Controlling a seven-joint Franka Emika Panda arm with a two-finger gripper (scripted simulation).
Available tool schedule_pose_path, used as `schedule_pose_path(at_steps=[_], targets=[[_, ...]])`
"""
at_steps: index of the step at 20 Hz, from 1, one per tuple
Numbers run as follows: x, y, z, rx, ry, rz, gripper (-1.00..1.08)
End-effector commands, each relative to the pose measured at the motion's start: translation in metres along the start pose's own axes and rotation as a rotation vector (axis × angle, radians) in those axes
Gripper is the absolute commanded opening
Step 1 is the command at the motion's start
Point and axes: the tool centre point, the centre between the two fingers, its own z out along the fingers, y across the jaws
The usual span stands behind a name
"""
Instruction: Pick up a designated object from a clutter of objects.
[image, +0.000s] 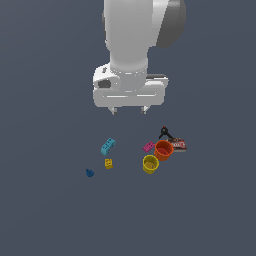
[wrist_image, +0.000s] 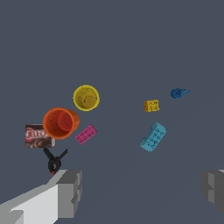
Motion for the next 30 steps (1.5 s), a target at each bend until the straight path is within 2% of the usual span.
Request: schedule_pose_path(at_steps=[1,9,16,23,30], targets=[[0.0,0.0,0.0,0.0,0.0,0.0,1.0],[0.011,0.003,-0.023,-0.017,0.055,-0.03,1.0],[0.011,-0.001,-0.017,-0.018,0.053,-0.027,1.0],[0.011,-0.024,0.013,-0.028,0.051,-0.011,1.0],[0.003,-0.066,0.07,-0.041,0.049,0.015,1.0]])
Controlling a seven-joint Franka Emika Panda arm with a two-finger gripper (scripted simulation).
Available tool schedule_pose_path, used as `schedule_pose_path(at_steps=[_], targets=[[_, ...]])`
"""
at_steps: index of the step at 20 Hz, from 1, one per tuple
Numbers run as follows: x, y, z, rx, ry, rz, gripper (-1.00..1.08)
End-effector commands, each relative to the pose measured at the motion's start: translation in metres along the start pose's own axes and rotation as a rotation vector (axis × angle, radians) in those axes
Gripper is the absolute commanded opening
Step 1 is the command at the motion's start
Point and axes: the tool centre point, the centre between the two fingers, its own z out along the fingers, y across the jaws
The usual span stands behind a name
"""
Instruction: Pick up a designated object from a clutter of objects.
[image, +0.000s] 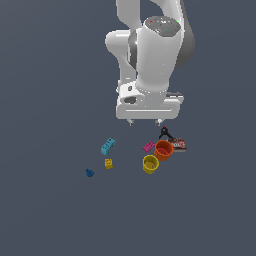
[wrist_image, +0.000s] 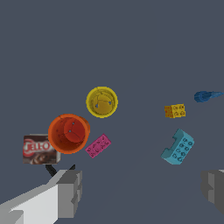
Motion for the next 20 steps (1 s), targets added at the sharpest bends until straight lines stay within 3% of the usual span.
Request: schedule_pose_path(at_steps=[1,12,20], targets=[[-0.007,-0.019,0.023,-0.004,-0.001,0.009,1.0],[-0.068,-0.107,0.123,-0.001,-0.005,0.049,1.0],[-0.112,-0.144,0.165,0.015,-0.014,0.066,1.0]])
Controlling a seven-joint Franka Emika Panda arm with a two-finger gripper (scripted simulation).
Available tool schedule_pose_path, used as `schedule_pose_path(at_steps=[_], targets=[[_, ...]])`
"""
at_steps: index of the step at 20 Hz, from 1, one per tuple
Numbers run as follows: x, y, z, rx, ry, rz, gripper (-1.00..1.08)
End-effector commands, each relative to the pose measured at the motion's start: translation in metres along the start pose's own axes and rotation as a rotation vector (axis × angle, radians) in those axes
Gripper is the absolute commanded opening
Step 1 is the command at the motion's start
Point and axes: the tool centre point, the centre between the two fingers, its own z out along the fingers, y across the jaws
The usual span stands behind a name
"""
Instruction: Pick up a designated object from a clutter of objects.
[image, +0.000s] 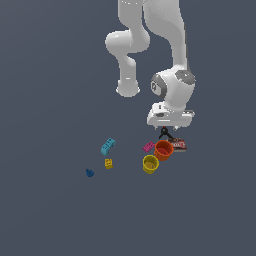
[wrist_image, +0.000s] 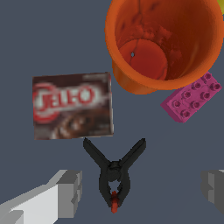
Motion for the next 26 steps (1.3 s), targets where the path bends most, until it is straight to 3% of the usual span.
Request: schedule_pose_path(at_steps=[1,7,15,26], targets=[[-0.012,-0.007,0.009,0.005,-0.002,0.005,1.0],[-0.027,-0.016,0.02,0.011,-0.006,0.01,1.0],[-0.027,-0.016,0.026,0.011,-0.007,0.009,1.0],[-0.029,-0.016,0.066,0.011,-0.006,0.01,1.0]])
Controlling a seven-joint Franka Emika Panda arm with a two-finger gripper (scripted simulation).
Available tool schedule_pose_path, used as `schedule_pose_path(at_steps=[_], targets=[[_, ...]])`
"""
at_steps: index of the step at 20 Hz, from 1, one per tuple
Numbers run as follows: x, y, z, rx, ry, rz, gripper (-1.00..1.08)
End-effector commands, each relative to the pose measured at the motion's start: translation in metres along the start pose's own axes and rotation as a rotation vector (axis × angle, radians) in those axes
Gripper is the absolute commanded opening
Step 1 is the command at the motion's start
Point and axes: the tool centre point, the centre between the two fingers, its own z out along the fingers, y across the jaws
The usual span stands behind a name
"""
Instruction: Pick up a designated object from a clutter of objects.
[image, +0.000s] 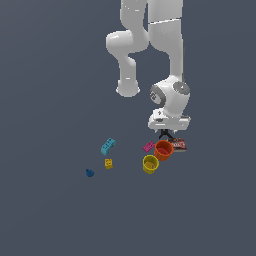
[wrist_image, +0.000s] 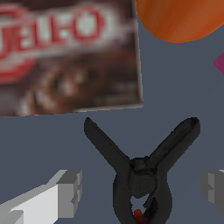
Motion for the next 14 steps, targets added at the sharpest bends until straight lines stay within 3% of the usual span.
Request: schedule_pose_path(at_steps=[1,8,9,14], targets=[[0.0001,-0.0001,0.007,0.0,0.001,0.0,1.0],[0.0007,-0.0007,0.0101,0.0,0.001,0.001,1.0],[0.0007,-0.0007,0.0101,0.0,0.001,0.001,-1.0],[0.0007,-0.0007,0.0101,0.0,0.001,0.001,-1.0]])
